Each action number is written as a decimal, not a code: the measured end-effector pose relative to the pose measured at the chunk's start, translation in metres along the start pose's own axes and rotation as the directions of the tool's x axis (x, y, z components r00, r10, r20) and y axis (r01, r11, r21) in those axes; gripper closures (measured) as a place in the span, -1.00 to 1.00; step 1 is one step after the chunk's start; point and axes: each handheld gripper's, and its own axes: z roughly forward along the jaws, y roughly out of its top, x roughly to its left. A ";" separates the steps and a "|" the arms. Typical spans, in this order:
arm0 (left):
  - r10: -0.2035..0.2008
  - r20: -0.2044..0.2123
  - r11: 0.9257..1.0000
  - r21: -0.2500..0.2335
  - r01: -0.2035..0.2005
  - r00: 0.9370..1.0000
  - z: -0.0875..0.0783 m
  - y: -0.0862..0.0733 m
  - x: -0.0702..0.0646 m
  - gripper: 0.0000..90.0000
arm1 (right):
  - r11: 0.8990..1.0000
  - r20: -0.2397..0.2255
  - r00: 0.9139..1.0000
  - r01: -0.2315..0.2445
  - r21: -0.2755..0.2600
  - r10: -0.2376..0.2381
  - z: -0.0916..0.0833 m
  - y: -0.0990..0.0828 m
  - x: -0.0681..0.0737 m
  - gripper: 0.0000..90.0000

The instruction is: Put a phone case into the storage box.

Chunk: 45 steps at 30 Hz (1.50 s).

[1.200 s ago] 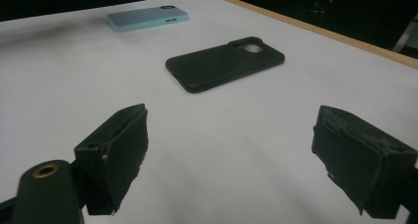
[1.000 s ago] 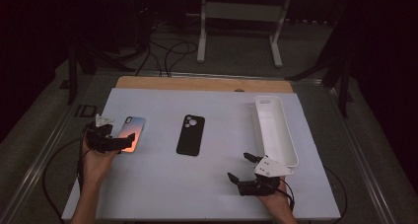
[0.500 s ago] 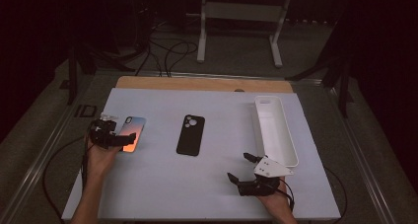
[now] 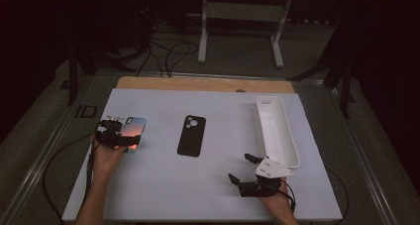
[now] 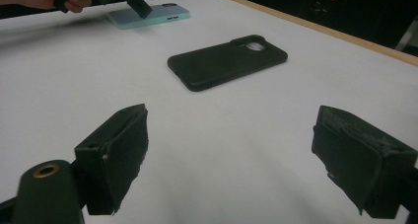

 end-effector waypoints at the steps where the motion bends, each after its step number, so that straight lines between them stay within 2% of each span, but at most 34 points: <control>1: -0.004 0.000 1.000 0.006 0.004 1.000 0.002 0.000 0.000 -1.00 | 1.000 0.000 1.000 0.000 0.000 0.000 0.000 0.000 0.000 -0.69; 7: -0.002 -0.007 0.999 0.038 0.002 1.000 0.009 -0.001 -0.002 -1.00 | 1.000 -0.001 1.000 0.003 0.001 -0.003 0.000 0.000 0.001 -0.69; 10: -0.010 -0.014 0.999 0.040 0.011 1.000 0.009 0.000 -0.003 -0.99 | 1.000 -0.001 1.000 0.003 0.002 -0.003 0.000 0.000 0.001 -0.69; 13: 0.006 -0.028 0.999 0.049 -0.004 1.000 0.009 0.000 -0.004 -0.97 | 1.000 -0.002 1.000 0.004 0.003 -0.004 0.000 0.000 0.001 -0.69; 16: 0.003 -0.037 0.998 0.062 -0.001 0.999 0.008 0.000 -0.006 -0.93 | 1.000 -0.002 1.000 0.002 0.003 -0.002 0.000 0.000 0.002 -0.69; 25: -0.004 -0.040 0.996 0.085 0.007 0.999 0.007 0.003 -0.007 -0.87 | 1.000 -0.003 1.000 0.004 0.006 -0.004 0.001 0.000 0.003 -0.69; 30: 0.004 -0.034 0.997 0.073 -0.001 0.999 0.004 0.002 -0.009 -0.65 | 1.000 -0.003 1.000 0.011 0.007 -0.011 0.002 0.000 0.003 -0.69; 39: -0.006 -0.045 0.999 0.045 0.008 0.999 0.004 0.000 -0.010 -0.64 | 1.000 -0.001 1.000 0.001 0.016 -0.001 0.002 0.000 0.002 -0.69; 45: -0.029 -0.060 0.999 -0.021 0.028 0.998 0.000 0.000 -0.014 -0.63 | 1.000 0.006 1.000 -0.003 0.020 0.003 0.002 0.000 0.001 -0.68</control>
